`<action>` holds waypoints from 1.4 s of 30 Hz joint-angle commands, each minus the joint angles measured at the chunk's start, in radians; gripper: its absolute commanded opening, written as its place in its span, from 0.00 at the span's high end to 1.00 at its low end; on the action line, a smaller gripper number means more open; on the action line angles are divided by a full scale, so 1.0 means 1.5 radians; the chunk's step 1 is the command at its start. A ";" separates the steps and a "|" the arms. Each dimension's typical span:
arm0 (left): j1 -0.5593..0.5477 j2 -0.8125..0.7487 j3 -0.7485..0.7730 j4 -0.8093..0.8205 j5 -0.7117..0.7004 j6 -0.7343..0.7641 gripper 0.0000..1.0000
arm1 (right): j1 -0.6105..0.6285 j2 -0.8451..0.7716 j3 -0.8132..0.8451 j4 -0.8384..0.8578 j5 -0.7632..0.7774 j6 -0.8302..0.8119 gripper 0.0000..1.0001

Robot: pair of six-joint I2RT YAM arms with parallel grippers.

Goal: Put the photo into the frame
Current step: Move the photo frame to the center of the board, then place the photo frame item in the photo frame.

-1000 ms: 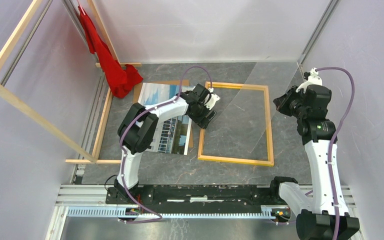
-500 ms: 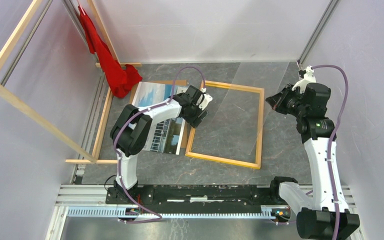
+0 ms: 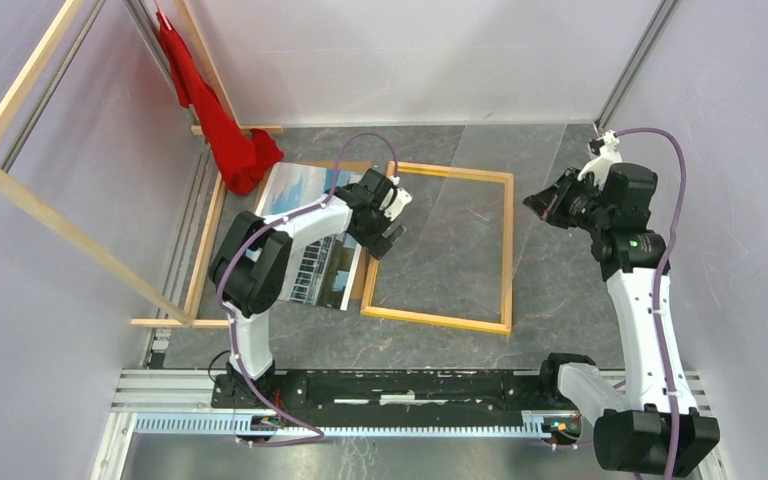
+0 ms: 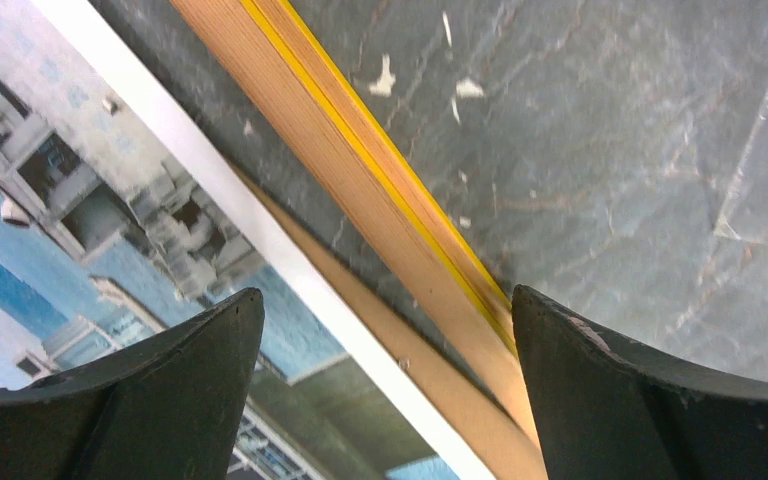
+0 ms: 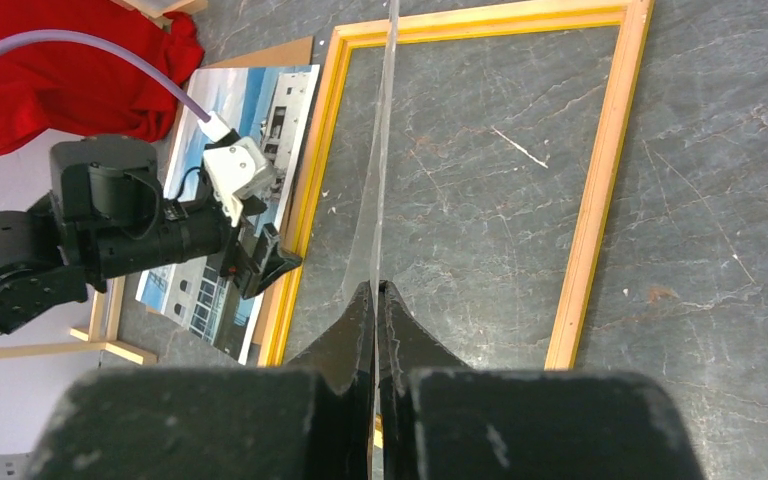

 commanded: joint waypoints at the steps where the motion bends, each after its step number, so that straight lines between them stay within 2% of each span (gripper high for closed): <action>1: 0.016 -0.086 0.078 -0.116 0.076 0.006 0.00 | -0.003 0.006 0.033 0.036 -0.034 0.000 1.00; 8: 0.073 -0.173 0.152 -0.197 0.192 -0.005 0.00 | -0.002 0.020 0.071 0.018 -0.061 0.000 1.00; 14: 0.162 -0.202 0.166 -0.205 0.217 -0.006 0.00 | 0.000 0.015 0.091 0.060 -0.162 0.067 1.00; 16: 0.202 -0.203 0.166 -0.206 0.223 -0.006 0.00 | 0.004 0.010 0.083 0.106 -0.218 0.118 1.00; 20: 0.250 -0.209 0.155 -0.203 0.186 0.013 0.00 | 0.028 -0.004 0.015 0.303 -0.318 0.280 1.00; 23: 0.261 -0.219 0.137 -0.192 0.146 0.022 0.00 | 0.040 -0.010 -0.055 0.439 -0.346 0.390 1.00; 26: 0.263 -0.226 0.120 -0.175 0.097 0.027 0.00 | 0.042 -0.009 -0.123 0.510 -0.357 0.450 1.00; 30: 0.264 -0.225 0.100 -0.168 0.060 0.033 0.00 | 0.043 0.019 -0.178 0.474 -0.348 0.399 1.00; 35: 0.264 -0.235 0.059 -0.146 0.051 0.037 0.00 | 0.045 0.059 -0.252 0.488 -0.346 0.361 1.00; 42: 0.264 -0.234 0.040 -0.146 0.058 0.040 0.00 | 0.045 0.119 -0.281 0.452 -0.344 0.273 1.00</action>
